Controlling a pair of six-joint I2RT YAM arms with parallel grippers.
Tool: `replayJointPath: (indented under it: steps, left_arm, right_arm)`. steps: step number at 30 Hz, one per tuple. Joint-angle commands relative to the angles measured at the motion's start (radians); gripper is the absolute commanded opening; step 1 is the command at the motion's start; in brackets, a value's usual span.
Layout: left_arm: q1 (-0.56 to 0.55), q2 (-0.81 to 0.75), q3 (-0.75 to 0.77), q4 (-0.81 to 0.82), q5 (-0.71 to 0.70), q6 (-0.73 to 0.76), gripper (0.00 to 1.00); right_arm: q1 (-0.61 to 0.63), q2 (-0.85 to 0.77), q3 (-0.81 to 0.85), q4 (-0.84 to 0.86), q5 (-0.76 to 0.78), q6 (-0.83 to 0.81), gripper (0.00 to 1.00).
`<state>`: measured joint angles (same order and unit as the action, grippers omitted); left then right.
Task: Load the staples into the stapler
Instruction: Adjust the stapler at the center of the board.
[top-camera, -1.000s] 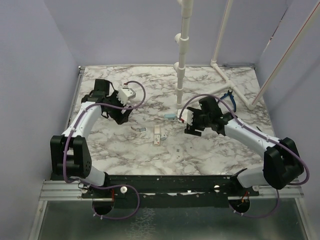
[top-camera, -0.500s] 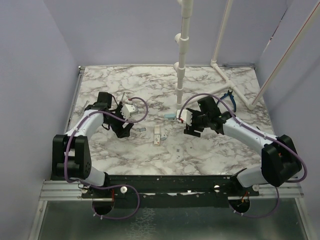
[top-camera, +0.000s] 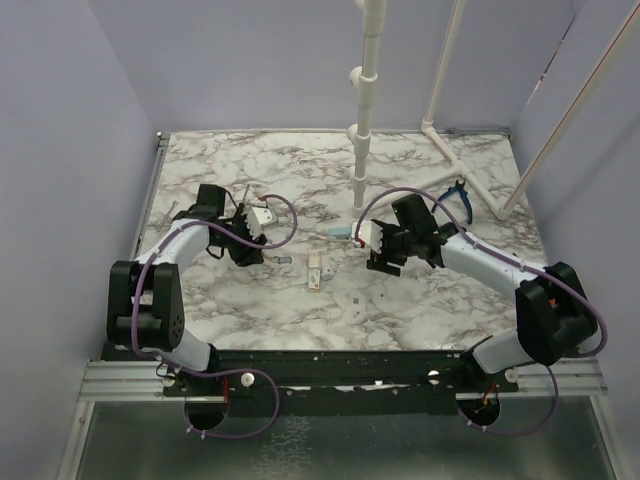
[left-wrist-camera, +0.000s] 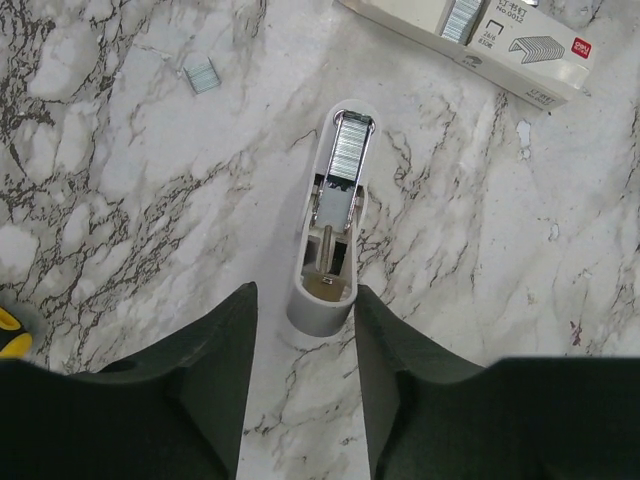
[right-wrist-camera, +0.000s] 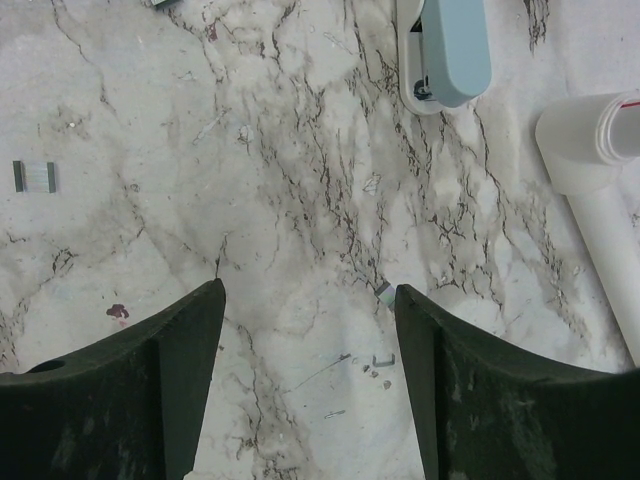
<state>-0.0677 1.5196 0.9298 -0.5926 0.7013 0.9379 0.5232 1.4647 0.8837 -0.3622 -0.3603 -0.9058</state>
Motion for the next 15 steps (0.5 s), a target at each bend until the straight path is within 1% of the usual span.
replayJointPath:
  steps: [1,6,11,15]
  left_arm:
    - [-0.014,0.019,0.003,0.011,0.053,0.023,0.40]
    - [-0.054,0.008,0.010,0.010,0.038,0.014,0.31]
    - [-0.111,0.018,0.035,-0.011,-0.035,0.014,0.22]
    - [-0.164,0.036,0.071,-0.039,-0.110,0.011,0.12]
  right_arm:
    - [-0.003,0.020,0.002,-0.020,0.008,0.010,0.72]
    - [-0.003,0.029,-0.002,-0.019,0.017,0.009,0.71]
    - [-0.003,0.033,-0.008,-0.016,0.026,0.005,0.71]
    - [-0.002,0.033,-0.013,-0.014,0.034,0.004,0.71]
